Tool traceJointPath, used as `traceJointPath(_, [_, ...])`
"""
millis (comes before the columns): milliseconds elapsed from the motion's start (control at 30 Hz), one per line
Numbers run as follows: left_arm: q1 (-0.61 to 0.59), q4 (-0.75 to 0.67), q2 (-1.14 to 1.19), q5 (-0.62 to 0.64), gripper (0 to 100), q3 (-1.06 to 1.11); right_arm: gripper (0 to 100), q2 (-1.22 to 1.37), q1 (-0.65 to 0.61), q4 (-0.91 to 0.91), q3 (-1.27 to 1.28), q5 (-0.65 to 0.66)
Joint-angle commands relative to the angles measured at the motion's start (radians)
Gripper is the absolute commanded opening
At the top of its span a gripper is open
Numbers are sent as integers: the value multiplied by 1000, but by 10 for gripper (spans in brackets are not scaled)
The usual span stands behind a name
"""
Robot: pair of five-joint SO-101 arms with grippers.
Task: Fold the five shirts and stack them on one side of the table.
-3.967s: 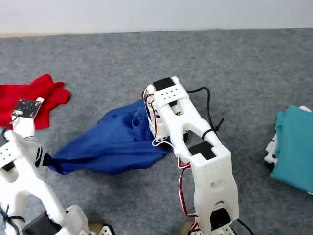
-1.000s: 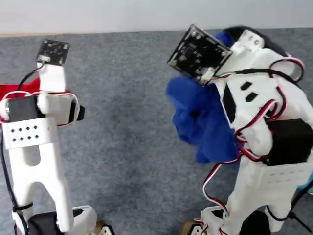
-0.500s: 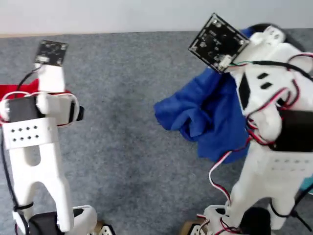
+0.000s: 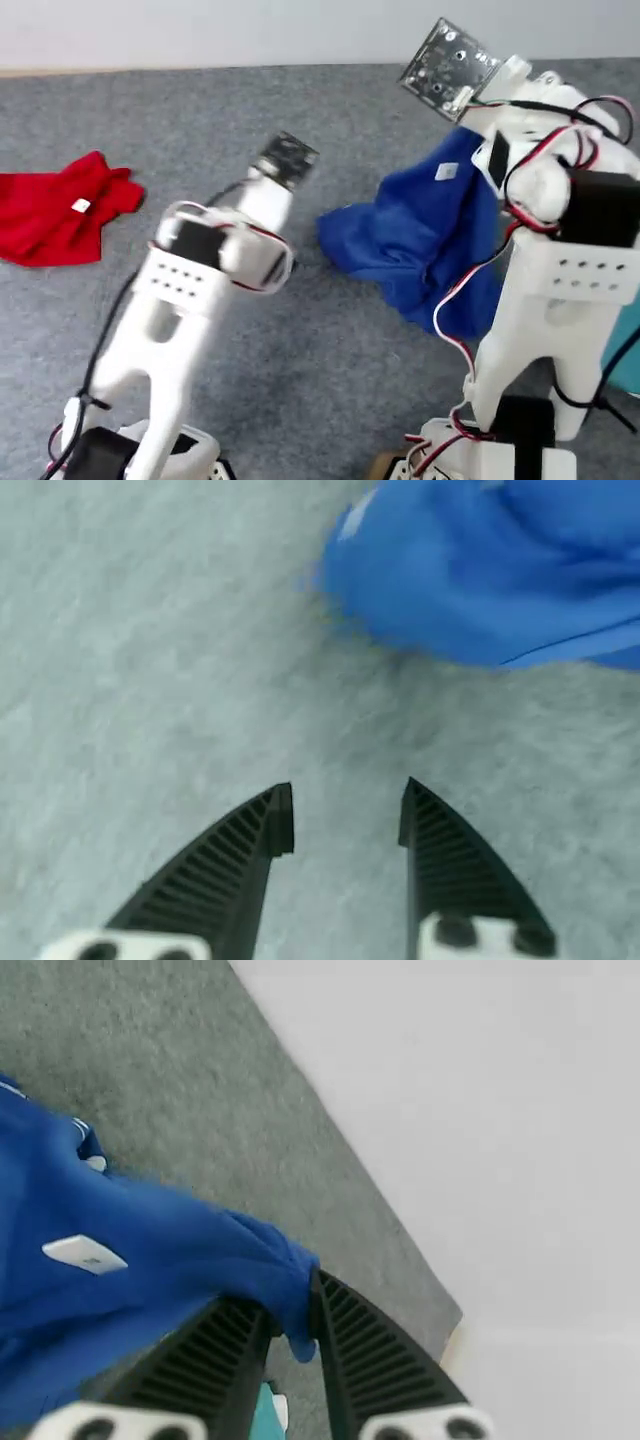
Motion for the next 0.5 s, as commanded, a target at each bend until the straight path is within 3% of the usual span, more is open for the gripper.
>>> traceJointPath(0, [84,-126,-17,6,180,50,10,2,16,4,-15,5])
traceJointPath(233, [164,-255,166,6,182,10,10,7,10,4,-15,3])
traceJointPath(467, [215,-221,281,6,202,-148,10,4,15,4,-15,3])
